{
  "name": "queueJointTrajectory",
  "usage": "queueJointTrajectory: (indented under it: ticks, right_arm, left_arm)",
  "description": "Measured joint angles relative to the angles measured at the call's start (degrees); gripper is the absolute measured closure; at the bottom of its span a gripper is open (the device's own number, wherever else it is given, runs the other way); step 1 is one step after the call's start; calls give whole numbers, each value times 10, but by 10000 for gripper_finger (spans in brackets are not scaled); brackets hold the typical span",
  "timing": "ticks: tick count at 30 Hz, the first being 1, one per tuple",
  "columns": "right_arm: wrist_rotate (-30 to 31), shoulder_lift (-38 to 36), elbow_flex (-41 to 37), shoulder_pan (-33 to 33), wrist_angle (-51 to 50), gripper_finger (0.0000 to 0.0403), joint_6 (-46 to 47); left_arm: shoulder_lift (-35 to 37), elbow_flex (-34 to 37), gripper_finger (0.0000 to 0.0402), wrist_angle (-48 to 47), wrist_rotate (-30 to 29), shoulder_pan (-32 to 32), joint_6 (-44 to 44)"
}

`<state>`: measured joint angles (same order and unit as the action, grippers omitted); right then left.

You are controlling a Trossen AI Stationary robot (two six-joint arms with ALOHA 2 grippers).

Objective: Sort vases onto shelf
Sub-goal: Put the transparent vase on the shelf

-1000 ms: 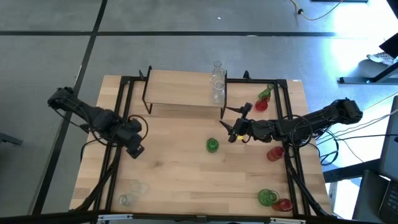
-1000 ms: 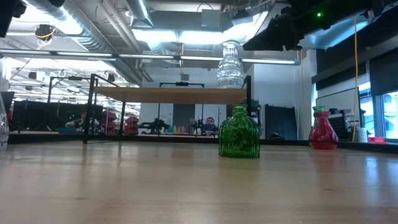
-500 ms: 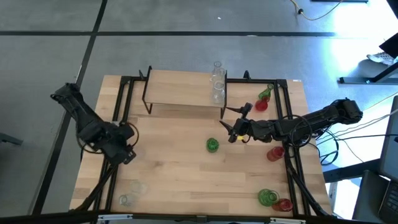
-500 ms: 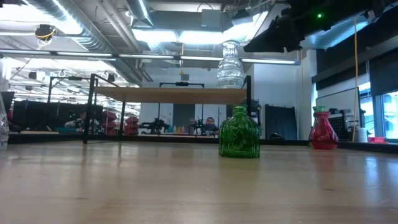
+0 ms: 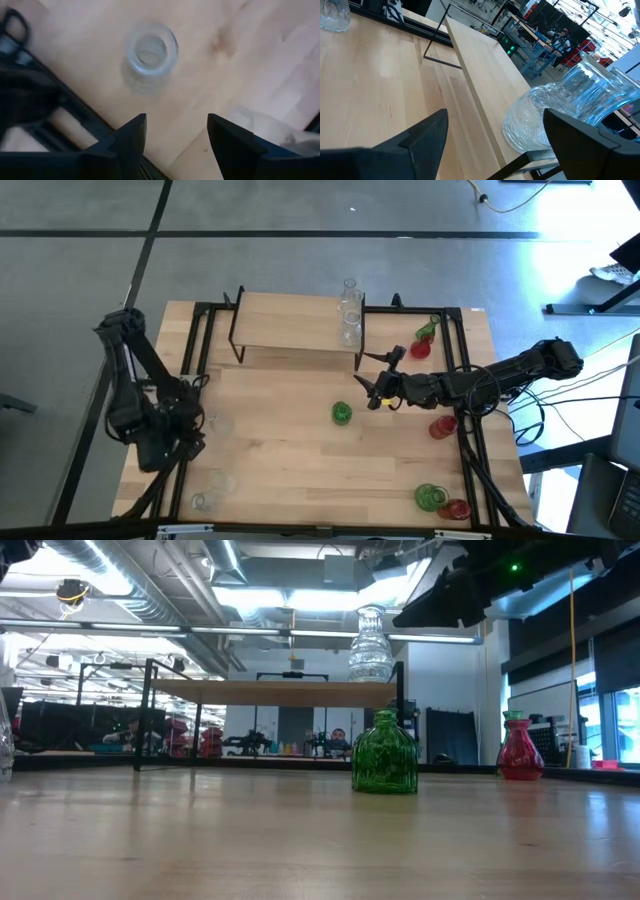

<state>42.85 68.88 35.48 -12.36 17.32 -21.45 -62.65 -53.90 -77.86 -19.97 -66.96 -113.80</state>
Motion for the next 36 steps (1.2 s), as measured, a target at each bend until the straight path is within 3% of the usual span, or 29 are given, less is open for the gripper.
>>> queueJointTrajectory:
  ticks: [7,10,13,19,26,36]
  right_arm:
    - [0,0,0,0,0,87,-7]
    - [0,0,0,0,1,87,-12]
    - [1,0,0,0,1,87,-13]
    - [1,0,0,0,1,87,-13]
    - [1,0,0,0,1,87,-13]
    - [1,0,0,5,1,87,-13]
  left_arm:
    - [0,92,198,84,-44,-12,-1]
    - [0,116,198,83,-89,-12,2]
    - [0,131,198,75,-95,-12,2]
    - [0,140,198,71,-140,-12,0]
    - [0,130,198,38,-112,-10,-5]
    - [0,129,198,26,-138,18,-33]
